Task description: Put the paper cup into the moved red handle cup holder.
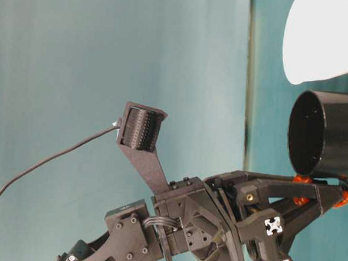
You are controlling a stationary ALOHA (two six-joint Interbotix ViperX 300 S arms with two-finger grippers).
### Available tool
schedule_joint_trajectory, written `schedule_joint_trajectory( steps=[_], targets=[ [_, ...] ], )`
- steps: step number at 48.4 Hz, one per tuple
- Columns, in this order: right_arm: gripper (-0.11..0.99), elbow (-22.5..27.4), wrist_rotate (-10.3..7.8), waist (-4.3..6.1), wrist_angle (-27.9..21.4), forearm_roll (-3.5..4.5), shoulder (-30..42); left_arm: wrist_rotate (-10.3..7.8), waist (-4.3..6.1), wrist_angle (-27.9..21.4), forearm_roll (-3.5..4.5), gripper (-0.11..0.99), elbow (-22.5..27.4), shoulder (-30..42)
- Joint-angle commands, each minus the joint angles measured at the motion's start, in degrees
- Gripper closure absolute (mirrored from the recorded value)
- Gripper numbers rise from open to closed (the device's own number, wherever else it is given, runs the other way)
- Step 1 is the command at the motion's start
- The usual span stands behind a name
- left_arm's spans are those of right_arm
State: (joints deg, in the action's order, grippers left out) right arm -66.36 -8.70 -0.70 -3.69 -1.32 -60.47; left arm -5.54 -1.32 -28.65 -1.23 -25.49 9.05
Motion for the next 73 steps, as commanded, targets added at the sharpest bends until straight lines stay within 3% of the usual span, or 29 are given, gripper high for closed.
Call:
schedule_joint_trajectory(
  steps=[1, 14, 16, 22, 26, 35, 45, 64, 73],
  targets=[
    [0.99, 0.53, -0.53, -0.18, 0.26, -0.09, 0.35, -0.09, 0.18, 0.44, 0.0, 0.61, 0.09, -0.35],
    [0.99, 0.53, -0.53, -0.18, 0.26, -0.09, 0.35, 0.79, 0.18, 0.44, -0.09, 0.59, -0.53, -0.44],
    [0.99, 0.53, -0.53, -0.18, 0.26, -0.09, 0.35, 0.79, 0.18, 0.53, -0.09, 0.5, -0.53, -0.44],
    [0.99, 0.53, -0.53, -0.18, 0.26, -0.09, 0.26, 0.79, 0.18, 1.67, 0.0, 0.11, -0.62, -0.44],
    [0.99, 0.53, -0.62, -0.18, 0.26, -0.09, 0.26, 0.7, 0.18, 2.55, 0.0, -0.06, -0.7, -0.44],
    [0.99, 0.53, -1.14, -0.18, 0.26, -0.18, 0.26, 0.35, 0.18, 2.99, -0.09, -0.03, -0.7, -0.53],
    [0.99, 0.53, -1.32, -0.26, 0.0, -0.18, 0.26, 0.62, 0.18, 0.09, 0.0, -0.03, -1.76, -2.81],
    [0.99, 0.97, -1.32, -0.18, -5.19, -0.18, -2.37, 0.26, 1.23, -0.35, 0.0, -0.03, -9.05, -24.79],
    [0.99, 1.05, -1.49, -0.09, -6.24, -0.18, -2.11, 0.35, 1.58, -0.35, 0.0, -0.03, -12.92, -31.64]
  ],
)
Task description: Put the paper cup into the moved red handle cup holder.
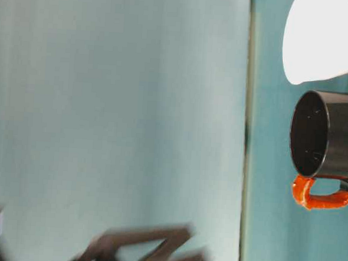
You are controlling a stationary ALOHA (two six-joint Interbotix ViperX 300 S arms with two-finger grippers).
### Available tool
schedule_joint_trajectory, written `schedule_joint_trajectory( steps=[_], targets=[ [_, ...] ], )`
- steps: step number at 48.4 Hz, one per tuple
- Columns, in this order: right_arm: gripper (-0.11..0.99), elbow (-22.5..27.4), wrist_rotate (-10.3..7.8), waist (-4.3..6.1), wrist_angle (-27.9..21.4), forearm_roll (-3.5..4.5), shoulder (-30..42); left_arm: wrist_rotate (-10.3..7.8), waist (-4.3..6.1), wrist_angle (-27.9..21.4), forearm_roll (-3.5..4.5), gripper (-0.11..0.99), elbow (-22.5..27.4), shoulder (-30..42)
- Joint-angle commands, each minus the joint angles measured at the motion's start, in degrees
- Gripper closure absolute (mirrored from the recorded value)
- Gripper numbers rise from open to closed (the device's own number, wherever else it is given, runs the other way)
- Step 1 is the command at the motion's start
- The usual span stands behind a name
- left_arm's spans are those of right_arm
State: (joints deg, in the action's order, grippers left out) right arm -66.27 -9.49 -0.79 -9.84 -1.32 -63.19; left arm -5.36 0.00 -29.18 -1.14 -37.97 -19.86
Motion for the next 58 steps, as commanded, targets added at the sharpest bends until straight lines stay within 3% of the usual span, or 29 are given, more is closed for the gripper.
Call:
schedule_joint_trajectory(
  steps=[1, 10, 14, 26, 29, 33, 39, 44, 48, 51, 58],
  targets=[
    [0.99, 0.97, -0.7, 0.0, -0.26, -0.18, 0.7, 0.26, 0.26, 0.18, -0.18, -0.03, -0.79, -3.08],
    [0.99, 1.58, -0.97, 0.79, -2.29, -0.35, 1.23, 0.53, 0.53, 0.26, -0.18, -0.03, -2.02, -4.83],
    [0.99, 2.81, -2.11, 1.58, -4.04, -0.35, 1.76, 0.53, 0.53, 0.26, -0.09, -0.03, -1.85, -4.92],
    [0.94, 8.88, -7.21, 6.94, -18.19, -0.35, 6.86, 0.44, 0.53, 0.26, -0.18, -0.03, -1.93, -4.92],
    [0.89, 10.46, -8.17, 7.73, -21.45, -0.35, 8.96, 0.44, 0.53, 0.18, -0.18, -0.03, -2.02, -4.92],
    [0.77, 12.48, -9.23, 7.65, -24.35, -0.44, 11.87, 0.44, 0.53, 0.26, -0.09, -0.03, -2.02, -5.1],
    [0.45, 15.03, -9.76, 7.47, -26.63, -0.53, 16.35, 0.44, 0.62, 0.26, -0.09, -0.03, -2.11, -5.19],
    [0.15, 17.14, -9.14, 6.24, -27.51, -0.7, 20.3, 0.44, 0.53, 0.26, -0.18, -0.03, -2.11, -5.19],
    [-0.03, 18.11, -9.05, 6.06, -27.42, -0.62, 22.68, 0.44, 0.53, 0.26, -0.09, -0.03, -2.2, -5.19],
    [-0.09, 18.54, -9.32, 6.06, -27.69, -0.62, 24.43, 0.44, 0.53, 0.26, -0.09, -0.03, -2.2, -5.19],
    [-0.09, 21.09, -10.46, 6.15, -28.39, -0.7, 30.06, 0.44, 0.53, 0.26, -0.09, -0.03, -2.2, -5.19]
  ],
)
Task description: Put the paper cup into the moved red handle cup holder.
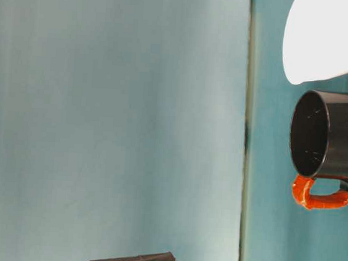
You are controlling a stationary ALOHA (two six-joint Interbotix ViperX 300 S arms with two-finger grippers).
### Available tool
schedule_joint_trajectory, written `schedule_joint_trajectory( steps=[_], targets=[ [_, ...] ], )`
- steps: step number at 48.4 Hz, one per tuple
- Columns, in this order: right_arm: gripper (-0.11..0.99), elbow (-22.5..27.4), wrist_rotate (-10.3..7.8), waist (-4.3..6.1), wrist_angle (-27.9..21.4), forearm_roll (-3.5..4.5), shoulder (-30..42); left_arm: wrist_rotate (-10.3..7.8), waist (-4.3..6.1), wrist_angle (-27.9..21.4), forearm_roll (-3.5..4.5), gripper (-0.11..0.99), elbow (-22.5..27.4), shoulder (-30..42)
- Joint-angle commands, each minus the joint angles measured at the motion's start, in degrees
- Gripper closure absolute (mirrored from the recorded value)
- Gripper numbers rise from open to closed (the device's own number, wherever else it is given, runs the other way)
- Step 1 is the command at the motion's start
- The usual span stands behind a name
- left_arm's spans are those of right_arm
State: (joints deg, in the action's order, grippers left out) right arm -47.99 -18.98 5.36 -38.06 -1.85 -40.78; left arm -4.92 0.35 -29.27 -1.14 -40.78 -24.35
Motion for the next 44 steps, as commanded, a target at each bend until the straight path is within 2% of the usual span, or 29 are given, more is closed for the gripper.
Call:
schedule_joint_trajectory(
  steps=[1, 6, 11, 14, 22, 36, 44],
  targets=[
    [-0.09, 3.25, -1.23, 0.0, -0.44, -0.18, 8.53, 0.0, 0.18, 0.35, -0.09, -0.03, 0.62, -0.7],
    [-0.09, 5.54, -1.58, 0.26, -1.67, -0.09, 13.1, 0.0, 0.18, 0.35, -0.18, -0.03, 0.62, -0.7],
    [-0.09, 7.73, -1.67, 0.26, -1.93, -0.09, 18.11, 0.09, 0.18, 0.35, -0.09, -0.03, 0.62, -0.7],
    [-0.09, 9.14, -1.85, 0.18, -1.93, -0.35, 21.53, 0.18, 0.18, 0.35, -0.18, -0.03, 0.62, -0.7],
    [-0.08, 11.95, -2.9, 0.0, -2.37, -0.26, 28.3, 0.18, 0.18, 0.35, -0.18, -0.03, 0.62, -0.7],
    [-0.08, 12.04, -3.43, -0.18, -1.58, -0.35, 34.98, 0.18, 0.18, 0.35, -0.09, -0.03, 0.26, -0.7],
    [-0.08, 11.95, -3.34, -0.18, 0.7, -0.26, 37.71, 0.0, 0.18, 0.35, -0.09, -0.03, 0.09, -0.7]
  ],
)
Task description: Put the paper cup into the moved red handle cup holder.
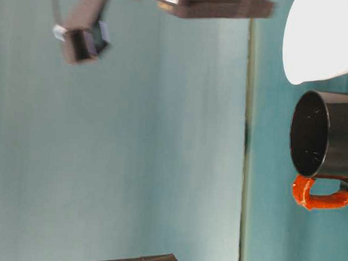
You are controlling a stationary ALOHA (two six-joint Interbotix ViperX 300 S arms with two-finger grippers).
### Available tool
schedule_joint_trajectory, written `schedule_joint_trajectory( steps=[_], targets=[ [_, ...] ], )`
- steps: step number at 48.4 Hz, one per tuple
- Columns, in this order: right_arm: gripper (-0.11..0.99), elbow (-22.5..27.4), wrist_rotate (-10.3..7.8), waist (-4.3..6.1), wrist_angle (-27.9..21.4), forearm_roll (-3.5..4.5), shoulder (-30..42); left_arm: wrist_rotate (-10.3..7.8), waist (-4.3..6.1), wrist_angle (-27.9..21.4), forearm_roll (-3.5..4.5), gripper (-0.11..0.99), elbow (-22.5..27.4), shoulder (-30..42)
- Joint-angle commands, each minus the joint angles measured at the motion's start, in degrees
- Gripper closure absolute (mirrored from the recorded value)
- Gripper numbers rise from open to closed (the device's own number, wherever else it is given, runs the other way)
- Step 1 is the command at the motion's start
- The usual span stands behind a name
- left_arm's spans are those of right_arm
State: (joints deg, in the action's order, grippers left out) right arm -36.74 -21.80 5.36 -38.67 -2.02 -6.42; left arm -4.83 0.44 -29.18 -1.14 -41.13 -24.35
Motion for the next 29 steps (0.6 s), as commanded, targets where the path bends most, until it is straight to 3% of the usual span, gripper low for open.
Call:
schedule_joint_trajectory(
  steps=[1, 10, 29],
  targets=[
    [-0.08, 0.7, -0.53, -0.18, 1.76, -0.18, 3.78, -0.18, 0.09, 0.26, -0.18, -0.03, 0.44, -0.7],
    [-0.08, 0.79, -0.53, -0.09, 4.39, -0.18, 7.12, 0.0, 0.0, 0.26, -0.18, -0.03, 0.35, -0.7],
    [-0.01, 1.14, -0.44, 0.26, 4.57, -0.18, 8.61, 0.0, 0.0, 0.26, -0.09, -0.03, 0.44, -0.53]
  ],
)
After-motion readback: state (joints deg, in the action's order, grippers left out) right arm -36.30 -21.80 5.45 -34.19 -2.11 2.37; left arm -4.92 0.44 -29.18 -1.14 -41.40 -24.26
